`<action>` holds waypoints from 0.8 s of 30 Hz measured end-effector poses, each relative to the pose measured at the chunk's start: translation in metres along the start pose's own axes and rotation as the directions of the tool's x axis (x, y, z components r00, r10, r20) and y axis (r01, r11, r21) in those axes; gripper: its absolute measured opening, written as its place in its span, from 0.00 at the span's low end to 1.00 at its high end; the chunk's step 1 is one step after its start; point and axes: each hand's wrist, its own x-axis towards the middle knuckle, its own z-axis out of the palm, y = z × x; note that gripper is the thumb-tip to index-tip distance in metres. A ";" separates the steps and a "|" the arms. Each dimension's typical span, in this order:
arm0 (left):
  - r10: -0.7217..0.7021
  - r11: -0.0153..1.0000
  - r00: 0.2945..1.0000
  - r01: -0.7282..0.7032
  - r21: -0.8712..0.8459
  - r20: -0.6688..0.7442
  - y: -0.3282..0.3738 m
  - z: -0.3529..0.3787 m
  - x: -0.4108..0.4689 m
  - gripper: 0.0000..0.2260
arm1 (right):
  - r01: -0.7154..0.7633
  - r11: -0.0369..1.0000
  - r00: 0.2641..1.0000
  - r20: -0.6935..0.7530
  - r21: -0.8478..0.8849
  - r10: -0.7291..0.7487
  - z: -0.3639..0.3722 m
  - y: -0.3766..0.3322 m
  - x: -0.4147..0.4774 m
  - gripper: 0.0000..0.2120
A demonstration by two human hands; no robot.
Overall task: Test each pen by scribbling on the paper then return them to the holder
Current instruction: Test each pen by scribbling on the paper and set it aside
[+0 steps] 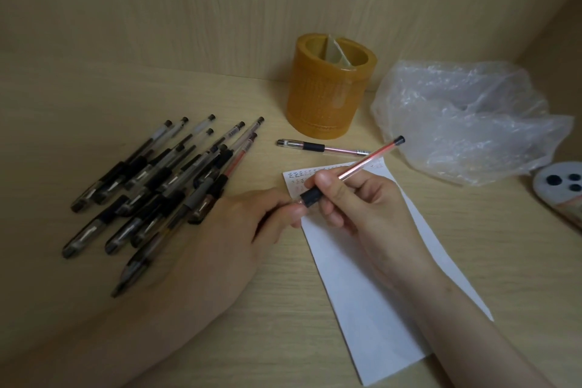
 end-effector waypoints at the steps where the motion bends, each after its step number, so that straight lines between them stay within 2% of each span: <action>1: -0.014 1.000 1.000 0.014 -0.005 0.002 0.000 0.000 0.000 0.18 | -0.011 1.000 1.000 0.001 0.004 0.011 0.001 0.001 0.000 0.08; 5: -0.059 0.998 0.998 0.059 -0.032 -0.002 0.000 -0.001 -0.001 0.14 | -0.013 1.000 1.000 0.026 0.023 0.013 0.002 0.002 0.003 0.13; 11: -0.036 0.998 0.999 0.034 -0.054 -0.021 0.002 0.000 -0.003 0.16 | -0.054 0.995 0.996 0.072 0.085 0.048 0.000 0.002 0.003 0.13; 15: 0.020 1.000 1.000 -0.020 0.001 -0.010 -0.001 -0.003 0.001 0.14 | -0.040 0.997 0.999 0.039 0.068 0.037 -0.001 0.003 0.004 0.15; 17: 0.021 1.000 1.000 -0.021 -0.013 -0.014 0.001 -0.007 0.002 0.12 | -0.066 0.995 0.998 0.027 0.079 0.064 -0.002 0.001 0.006 0.18; 19: -0.014 0.999 1.000 0.015 -0.030 0.011 0.006 -0.010 0.003 0.16 | -0.144 0.981 0.989 0.001 0.132 0.145 -0.005 -0.001 0.008 0.17; 21: -0.004 0.993 1.000 0.004 0.118 -0.006 0.003 -0.013 0.002 0.19 | -0.264 0.938 0.962 -0.009 0.226 0.273 -0.011 -0.004 0.011 0.15; 24: 0.028 0.891 0.997 0.005 0.453 -0.067 -0.004 -0.026 0.004 0.16 | -0.420 0.821 0.896 0.031 0.386 0.444 -0.018 -0.011 0.015 0.15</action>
